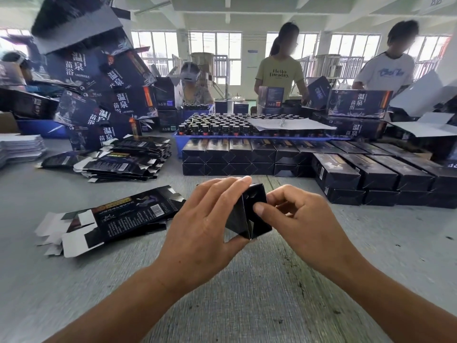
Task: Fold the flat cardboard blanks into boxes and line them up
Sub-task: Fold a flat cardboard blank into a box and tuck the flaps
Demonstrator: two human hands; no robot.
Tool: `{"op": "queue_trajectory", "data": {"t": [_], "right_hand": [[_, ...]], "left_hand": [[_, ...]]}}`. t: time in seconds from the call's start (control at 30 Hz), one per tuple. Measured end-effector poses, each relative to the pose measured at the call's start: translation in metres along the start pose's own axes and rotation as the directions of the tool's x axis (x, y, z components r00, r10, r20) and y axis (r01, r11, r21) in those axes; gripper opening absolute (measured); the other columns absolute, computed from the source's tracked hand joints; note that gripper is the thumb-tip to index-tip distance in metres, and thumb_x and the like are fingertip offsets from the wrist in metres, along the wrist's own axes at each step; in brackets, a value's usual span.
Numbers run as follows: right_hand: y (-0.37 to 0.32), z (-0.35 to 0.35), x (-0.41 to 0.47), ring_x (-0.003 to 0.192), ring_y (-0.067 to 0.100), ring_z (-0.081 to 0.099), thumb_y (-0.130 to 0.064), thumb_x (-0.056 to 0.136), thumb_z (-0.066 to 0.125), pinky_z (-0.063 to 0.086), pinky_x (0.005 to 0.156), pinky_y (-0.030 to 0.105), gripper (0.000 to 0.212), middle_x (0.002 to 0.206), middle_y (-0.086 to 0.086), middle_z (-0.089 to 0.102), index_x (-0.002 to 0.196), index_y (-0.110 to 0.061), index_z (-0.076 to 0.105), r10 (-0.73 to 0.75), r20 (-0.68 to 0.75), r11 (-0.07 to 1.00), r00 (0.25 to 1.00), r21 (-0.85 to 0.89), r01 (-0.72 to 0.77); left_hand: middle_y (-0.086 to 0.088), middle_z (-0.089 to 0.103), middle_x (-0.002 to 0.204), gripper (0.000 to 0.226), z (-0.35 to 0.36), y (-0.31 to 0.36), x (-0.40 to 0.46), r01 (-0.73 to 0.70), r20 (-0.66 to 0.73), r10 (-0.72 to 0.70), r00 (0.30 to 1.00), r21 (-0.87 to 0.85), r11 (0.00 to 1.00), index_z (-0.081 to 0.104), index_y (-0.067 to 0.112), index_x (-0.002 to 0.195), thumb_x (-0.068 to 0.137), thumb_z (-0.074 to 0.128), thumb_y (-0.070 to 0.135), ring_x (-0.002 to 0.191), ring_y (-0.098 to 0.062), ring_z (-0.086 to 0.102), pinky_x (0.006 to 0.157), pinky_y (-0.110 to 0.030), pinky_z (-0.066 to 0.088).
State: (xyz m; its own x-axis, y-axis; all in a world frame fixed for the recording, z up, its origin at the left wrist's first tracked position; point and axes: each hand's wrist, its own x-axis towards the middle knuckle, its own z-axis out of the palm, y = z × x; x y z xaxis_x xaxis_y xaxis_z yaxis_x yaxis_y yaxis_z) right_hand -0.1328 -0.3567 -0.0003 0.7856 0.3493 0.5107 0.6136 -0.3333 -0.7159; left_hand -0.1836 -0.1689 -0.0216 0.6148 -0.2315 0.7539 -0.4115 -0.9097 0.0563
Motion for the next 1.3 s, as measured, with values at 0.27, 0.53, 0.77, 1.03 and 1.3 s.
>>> {"op": "queue_trajectory", "data": {"t": [0.27,0.53,0.77,1.03,1.3], "right_hand": [[0.001,-0.007,0.001,0.056,-0.003,0.059,-0.024,0.090,0.073,0.043,0.053,0.009,0.012,0.063,-0.021,0.065,0.078,-0.022,0.071,0.000,0.018,1.000,1.000,-0.006,0.000],[-0.001,-0.008,-0.001,0.084,-0.002,0.070,-0.028,0.092,0.071,0.053,0.074,0.014,0.012,0.089,-0.020,0.075,0.102,-0.026,0.075,-0.008,0.080,0.993,0.997,0.120,-0.002],[-0.002,0.002,-0.005,0.081,0.005,0.071,-0.019,0.087,0.076,0.058,0.070,0.021,0.025,0.090,-0.014,0.072,0.086,-0.033,0.055,-0.057,-0.067,0.998,0.996,0.011,0.058],[-0.002,-0.007,0.000,0.071,0.000,0.068,-0.017,0.085,0.078,0.053,0.067,0.017,0.010,0.081,-0.010,0.074,0.090,-0.022,0.071,0.061,0.099,0.970,0.993,0.230,-0.082],[-0.004,-0.005,-0.003,0.084,0.008,0.071,-0.011,0.087,0.075,0.057,0.072,0.021,0.021,0.088,-0.009,0.074,0.088,-0.026,0.062,-0.025,0.058,0.993,0.998,0.117,0.018]], "left_hand": [[0.005,0.046,0.144,0.084,0.003,0.003,0.001,-0.047,0.016,0.047,0.999,0.017,0.999,0.031,0.021,0.151,0.082,0.067,0.053,0.132,-0.018,0.044,0.110,-0.031,0.038],[0.006,0.046,0.145,0.094,-0.003,0.001,0.000,0.109,0.002,-0.109,0.994,-0.068,0.992,0.030,0.019,0.153,0.075,0.072,0.050,0.131,-0.012,0.042,0.106,-0.023,0.034],[0.002,0.051,0.142,0.087,-0.003,0.005,0.002,0.105,0.000,-0.105,0.994,-0.015,0.994,0.035,0.017,0.149,0.076,0.071,0.048,0.131,-0.016,0.042,0.107,-0.030,0.036],[0.007,0.048,0.142,0.085,-0.004,0.004,0.001,0.146,0.004,-0.146,0.989,-0.066,0.987,0.038,0.022,0.146,0.074,0.075,0.047,0.132,-0.011,0.041,0.107,-0.024,0.031],[0.005,0.043,0.148,0.092,-0.004,0.003,0.001,0.165,0.043,-0.162,0.986,-0.079,0.983,0.028,0.024,0.151,0.075,0.070,0.053,0.137,-0.011,0.034,0.106,-0.022,0.027]]}}
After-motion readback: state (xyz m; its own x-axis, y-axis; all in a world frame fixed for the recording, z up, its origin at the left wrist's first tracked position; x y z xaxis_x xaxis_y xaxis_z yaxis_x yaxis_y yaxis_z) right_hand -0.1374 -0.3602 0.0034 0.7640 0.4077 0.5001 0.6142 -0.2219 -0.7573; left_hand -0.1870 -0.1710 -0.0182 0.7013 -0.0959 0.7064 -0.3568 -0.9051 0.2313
